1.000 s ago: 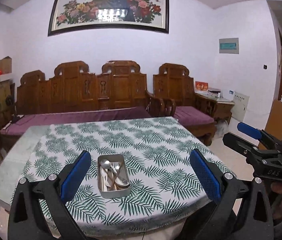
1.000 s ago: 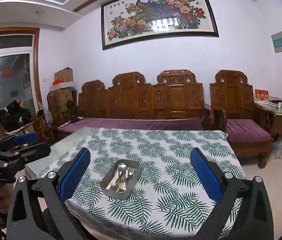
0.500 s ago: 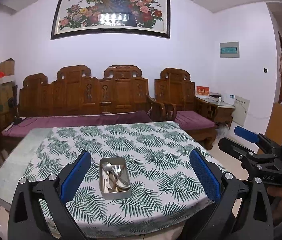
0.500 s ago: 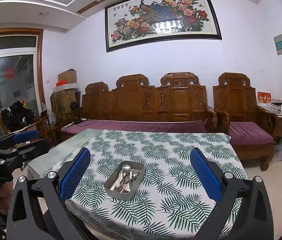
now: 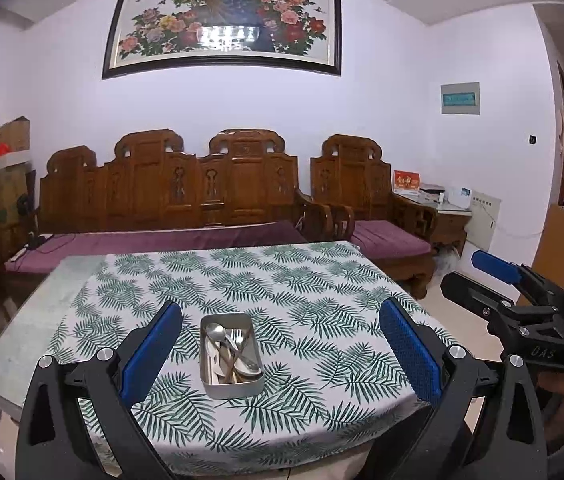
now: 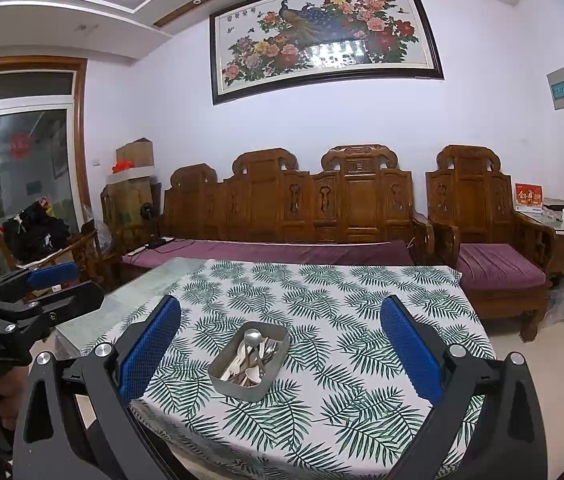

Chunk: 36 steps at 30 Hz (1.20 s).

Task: Organize utensils

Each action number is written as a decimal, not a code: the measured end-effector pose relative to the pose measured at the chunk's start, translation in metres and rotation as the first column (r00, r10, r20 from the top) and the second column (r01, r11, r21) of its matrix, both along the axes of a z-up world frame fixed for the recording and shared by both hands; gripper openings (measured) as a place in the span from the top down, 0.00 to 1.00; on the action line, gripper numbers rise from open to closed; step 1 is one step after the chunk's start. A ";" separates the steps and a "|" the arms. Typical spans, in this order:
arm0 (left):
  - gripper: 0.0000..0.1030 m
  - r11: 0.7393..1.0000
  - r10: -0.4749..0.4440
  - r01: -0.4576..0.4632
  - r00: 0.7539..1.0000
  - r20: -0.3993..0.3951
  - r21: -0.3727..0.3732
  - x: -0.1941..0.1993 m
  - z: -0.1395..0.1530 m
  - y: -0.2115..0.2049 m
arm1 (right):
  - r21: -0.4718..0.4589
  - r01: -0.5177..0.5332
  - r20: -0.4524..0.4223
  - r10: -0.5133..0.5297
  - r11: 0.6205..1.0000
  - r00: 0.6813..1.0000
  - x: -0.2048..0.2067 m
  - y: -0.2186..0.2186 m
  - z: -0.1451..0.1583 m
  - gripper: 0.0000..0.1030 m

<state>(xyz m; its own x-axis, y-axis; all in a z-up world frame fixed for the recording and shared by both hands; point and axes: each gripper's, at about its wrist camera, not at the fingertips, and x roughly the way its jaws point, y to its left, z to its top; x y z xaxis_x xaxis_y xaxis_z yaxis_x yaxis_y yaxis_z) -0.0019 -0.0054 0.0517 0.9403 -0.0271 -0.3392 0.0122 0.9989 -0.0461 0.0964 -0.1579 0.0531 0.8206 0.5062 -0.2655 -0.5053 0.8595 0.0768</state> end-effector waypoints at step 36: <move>0.08 1.000 0.001 -0.001 1.000 0.001 0.000 0.000 0.000 0.000 | 0.002 -0.001 -0.002 0.001 1.000 1.000 0.000 0.004 -0.002 0.02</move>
